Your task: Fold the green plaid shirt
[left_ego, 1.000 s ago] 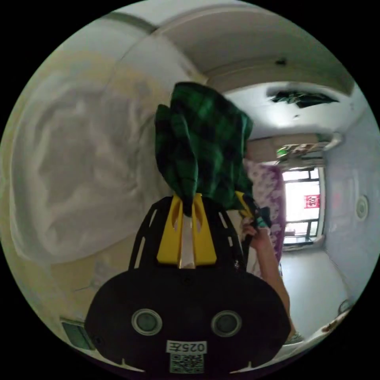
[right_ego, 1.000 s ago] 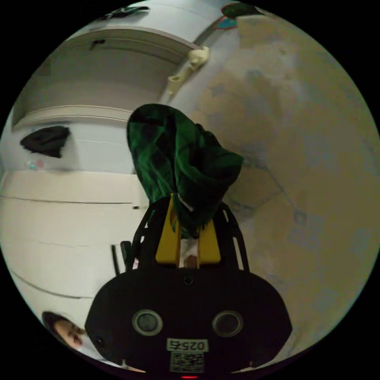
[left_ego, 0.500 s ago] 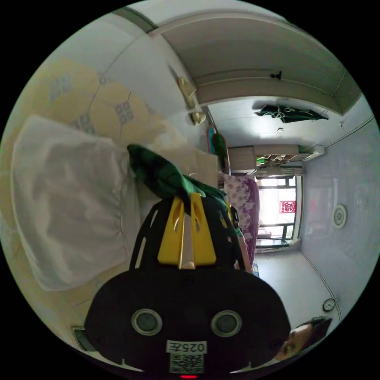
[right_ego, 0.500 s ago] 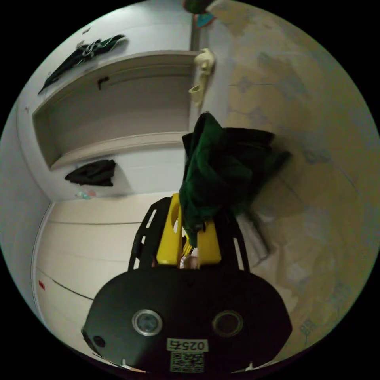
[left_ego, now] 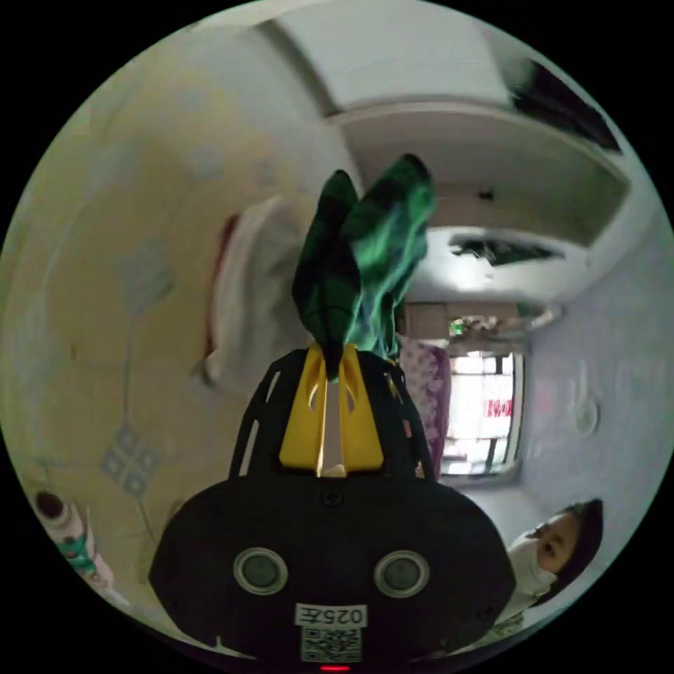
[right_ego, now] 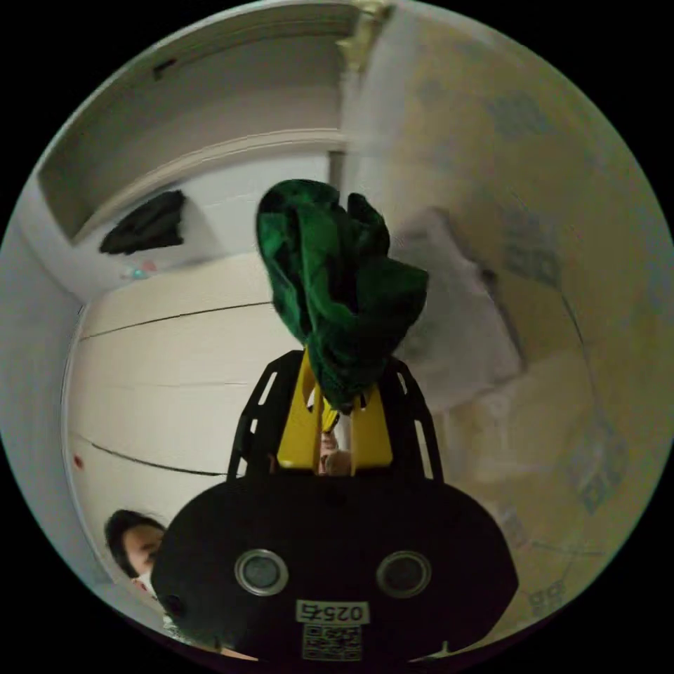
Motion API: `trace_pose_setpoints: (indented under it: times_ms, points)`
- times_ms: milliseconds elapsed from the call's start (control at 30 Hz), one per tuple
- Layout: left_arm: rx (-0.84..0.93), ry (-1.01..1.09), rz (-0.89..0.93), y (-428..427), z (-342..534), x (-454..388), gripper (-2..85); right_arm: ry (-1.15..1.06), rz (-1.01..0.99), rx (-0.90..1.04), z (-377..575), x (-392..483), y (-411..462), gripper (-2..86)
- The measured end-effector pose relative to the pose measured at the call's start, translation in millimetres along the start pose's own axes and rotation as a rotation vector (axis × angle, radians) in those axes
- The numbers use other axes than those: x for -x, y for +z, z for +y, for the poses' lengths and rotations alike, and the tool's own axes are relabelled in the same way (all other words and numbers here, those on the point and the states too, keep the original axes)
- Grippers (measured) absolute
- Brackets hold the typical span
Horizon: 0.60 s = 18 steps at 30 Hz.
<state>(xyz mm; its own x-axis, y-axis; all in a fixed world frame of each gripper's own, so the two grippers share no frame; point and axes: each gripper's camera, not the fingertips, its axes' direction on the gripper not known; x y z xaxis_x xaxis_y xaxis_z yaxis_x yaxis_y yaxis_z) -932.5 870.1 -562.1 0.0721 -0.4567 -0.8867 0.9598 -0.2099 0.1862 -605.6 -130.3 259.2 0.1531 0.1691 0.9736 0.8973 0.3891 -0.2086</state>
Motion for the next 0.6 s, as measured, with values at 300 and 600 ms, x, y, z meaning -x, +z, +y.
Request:
trace_pose_setpoints:
  times_ms: [300, 600]
  points:
    - [-0.032, -0.056, 0.011, 25.1, 24.1, 57.6, -1.3, 0.103, -0.082, -0.107, 5.0, -23.0, 36.0, 5.9]
    - [-0.144, 0.102, -0.497, 33.1, 86.7, -19.1, 3.7, 0.017, 0.294, -0.311, 22.8, 52.3, 31.1, 14.2]
